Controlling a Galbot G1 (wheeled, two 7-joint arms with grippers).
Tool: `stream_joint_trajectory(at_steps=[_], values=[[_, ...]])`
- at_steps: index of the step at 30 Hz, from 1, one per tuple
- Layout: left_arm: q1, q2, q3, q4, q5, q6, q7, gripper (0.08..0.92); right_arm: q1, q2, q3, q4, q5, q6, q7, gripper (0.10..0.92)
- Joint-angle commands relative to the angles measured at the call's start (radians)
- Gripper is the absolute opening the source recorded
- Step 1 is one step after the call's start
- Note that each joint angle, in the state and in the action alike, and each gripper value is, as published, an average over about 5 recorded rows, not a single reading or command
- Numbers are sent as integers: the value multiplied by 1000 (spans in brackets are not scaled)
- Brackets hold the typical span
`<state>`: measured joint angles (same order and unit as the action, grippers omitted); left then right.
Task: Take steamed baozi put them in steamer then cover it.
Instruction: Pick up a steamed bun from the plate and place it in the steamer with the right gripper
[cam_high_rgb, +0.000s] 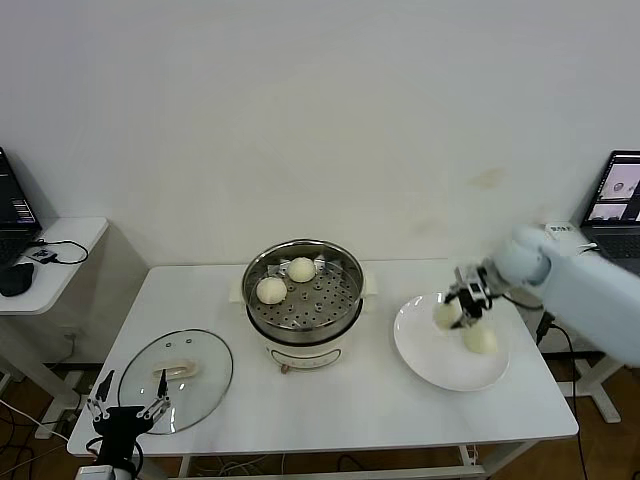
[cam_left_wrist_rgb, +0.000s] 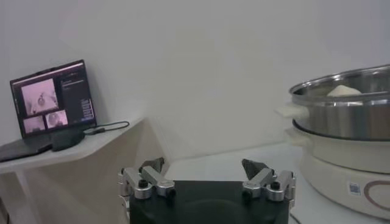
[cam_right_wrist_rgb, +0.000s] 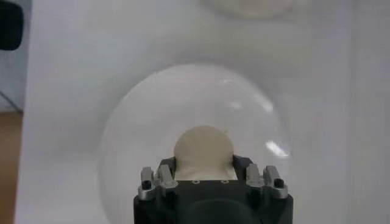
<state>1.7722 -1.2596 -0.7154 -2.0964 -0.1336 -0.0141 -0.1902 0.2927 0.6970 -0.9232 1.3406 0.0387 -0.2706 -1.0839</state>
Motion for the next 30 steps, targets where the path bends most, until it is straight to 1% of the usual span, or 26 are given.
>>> stream_joint_trajectory(at_steps=[1,7,14,20,26,30], values=[[0,3,-4,-5,-4,0,0,823,336,145,-140,-20,137,-9,3,602],[0,7,-17,-1,-13,-1,0,823,372,287,-183,-53,187,-11,40,602],[5,5,-34,-4,-13,-1,1,823,280,467,-223,-86,195,20,79,604],[9,-4,-47,-15,-15,2,2,823,229,560,-288,-115,175,148,84,606],[8,-12,-54,-20,-16,3,2,823,204,616,-322,-157,61,282,80,611],[9,-17,-54,-20,-17,0,0,823,194,642,-338,-166,18,350,80,611]])
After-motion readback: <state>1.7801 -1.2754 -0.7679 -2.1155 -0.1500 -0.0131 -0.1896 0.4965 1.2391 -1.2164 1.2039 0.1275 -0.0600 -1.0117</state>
